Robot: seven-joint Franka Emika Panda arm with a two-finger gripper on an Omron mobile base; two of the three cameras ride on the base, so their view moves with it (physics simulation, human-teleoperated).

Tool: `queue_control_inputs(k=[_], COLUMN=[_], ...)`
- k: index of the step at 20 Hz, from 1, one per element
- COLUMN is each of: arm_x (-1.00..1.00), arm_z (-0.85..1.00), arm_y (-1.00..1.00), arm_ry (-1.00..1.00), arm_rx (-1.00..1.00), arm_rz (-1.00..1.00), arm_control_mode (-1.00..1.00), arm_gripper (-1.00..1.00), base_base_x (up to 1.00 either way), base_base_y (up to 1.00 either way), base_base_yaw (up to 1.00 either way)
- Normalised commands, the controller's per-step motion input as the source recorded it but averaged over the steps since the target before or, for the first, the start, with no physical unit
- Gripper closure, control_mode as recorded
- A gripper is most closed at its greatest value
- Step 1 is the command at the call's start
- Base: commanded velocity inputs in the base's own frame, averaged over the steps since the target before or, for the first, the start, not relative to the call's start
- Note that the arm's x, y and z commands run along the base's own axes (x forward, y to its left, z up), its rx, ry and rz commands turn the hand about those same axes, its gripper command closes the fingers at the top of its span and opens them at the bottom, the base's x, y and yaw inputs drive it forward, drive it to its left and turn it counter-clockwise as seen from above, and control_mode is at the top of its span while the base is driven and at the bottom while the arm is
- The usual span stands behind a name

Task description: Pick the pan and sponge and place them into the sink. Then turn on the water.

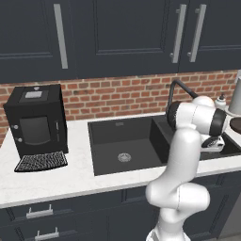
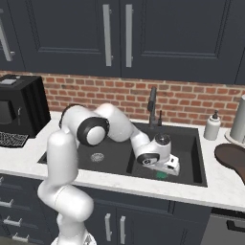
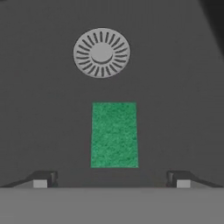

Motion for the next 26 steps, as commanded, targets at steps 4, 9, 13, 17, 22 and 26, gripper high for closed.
queue_control_inputs(k=[4,9,13,17,22,26], arm_x=[0.00,0.00,0.00,-0.03,-0.17,-0.30], arm_z=[0.63,0.52,0.38,0.38,0.34,0.31], arm_y=[0.00,0.00,0.00,0.00,0.00,0.00], arm_ry=[-0.06,-0.08,-0.08,-0.08,-0.09,-0.05], arm_rx=[0.00,0.00,0.00,0.00,-0.02,-0.06], arm_rz=[0.00,0.00,0.00,0.00,0.00,0.00], arm_control_mode=[-1.00,-1.00,-1.00,-1.00,-1.00,-1.00], arm_gripper=[-1.00,-1.00,-1.00,-1.00,-1.00,-1.00], base_base_x=[0.00,0.00,0.00,0.00,0.00,0.00], base_base_y=[0.00,0.00,0.00,0.00,0.00,0.00], base_base_yaw=[0.00,0.00,0.00,0.00,0.00,0.00])
